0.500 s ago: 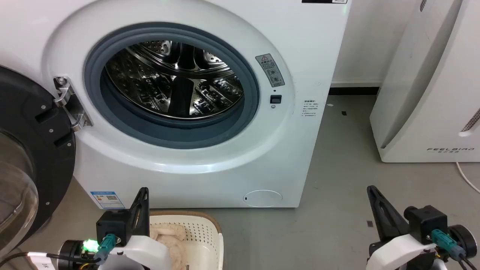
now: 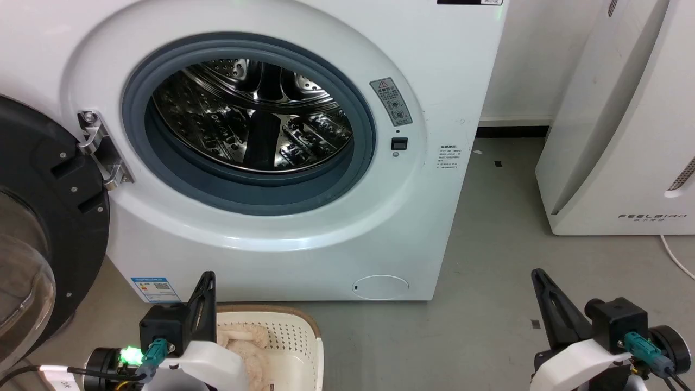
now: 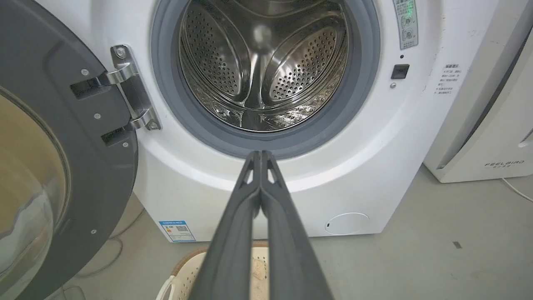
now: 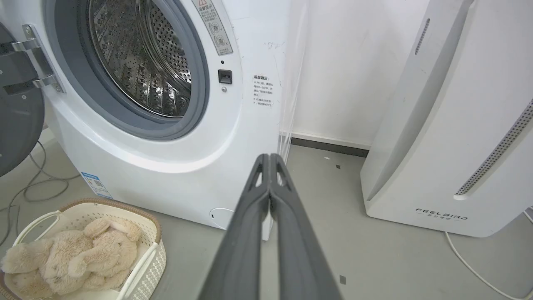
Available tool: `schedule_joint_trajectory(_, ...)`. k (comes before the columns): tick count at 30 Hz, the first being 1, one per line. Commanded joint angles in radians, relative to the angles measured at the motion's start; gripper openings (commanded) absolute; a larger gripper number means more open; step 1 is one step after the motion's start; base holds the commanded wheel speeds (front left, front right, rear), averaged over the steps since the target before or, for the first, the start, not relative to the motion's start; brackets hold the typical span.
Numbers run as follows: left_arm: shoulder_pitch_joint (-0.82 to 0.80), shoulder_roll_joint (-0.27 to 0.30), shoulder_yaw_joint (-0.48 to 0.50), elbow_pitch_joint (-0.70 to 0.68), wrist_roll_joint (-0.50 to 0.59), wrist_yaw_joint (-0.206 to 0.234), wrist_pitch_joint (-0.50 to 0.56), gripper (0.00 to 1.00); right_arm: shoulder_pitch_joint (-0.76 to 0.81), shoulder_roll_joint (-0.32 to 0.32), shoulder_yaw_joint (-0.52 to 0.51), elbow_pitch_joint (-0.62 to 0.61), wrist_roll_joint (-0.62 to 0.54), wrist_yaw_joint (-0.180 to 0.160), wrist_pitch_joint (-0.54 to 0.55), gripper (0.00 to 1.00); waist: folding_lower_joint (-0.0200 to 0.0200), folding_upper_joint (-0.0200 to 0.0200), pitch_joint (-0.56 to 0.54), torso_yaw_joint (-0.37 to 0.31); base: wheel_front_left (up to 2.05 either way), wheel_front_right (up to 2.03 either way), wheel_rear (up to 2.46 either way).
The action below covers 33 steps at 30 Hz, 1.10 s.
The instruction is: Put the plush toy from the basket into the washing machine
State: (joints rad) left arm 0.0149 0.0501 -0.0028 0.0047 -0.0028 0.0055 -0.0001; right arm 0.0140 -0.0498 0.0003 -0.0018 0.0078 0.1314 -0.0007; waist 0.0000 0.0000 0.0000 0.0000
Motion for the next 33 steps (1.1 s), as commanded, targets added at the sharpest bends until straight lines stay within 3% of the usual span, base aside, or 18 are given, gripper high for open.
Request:
schedule_joint_trajectory(1,-0.015,0.0,0.003,-0.005,0.003,-0.005,0.0,0.0,-0.014,0.0,0.0,0.002,-0.008,-0.001,0.001,0.0,0.0,0.0,0.0,0.0,0.0,0.0,0.0)
schedule_joint_trajectory(14,-0.015,0.0,0.003,-0.005,0.003,-0.005,0.0,0.0,-0.014,0.0,0.0,0.002,-0.008,-0.001,0.001,0.0,0.0,0.0,0.0,0.0,0.0,0.0,0.0)
schedule_joint_trajectory(15,0.0,0.0,0.0,0.0,0.0,0.0,0.0,1.0,0.0,0.0,0.0,0.0,0.0,0.0,0.0,1.0,0.0,0.0,0.0,0.0,0.0,0.0,0.0)
schedule_joint_trajectory(33,-0.014,0.0,-0.017,0.012,-0.009,0.028,-0.032,1.0,-0.003,0.0,-0.024,-0.015,0.062,0.0,-0.032,1.0,0.0,0.0,0.008,0.001,0.0,0.0,0.0)
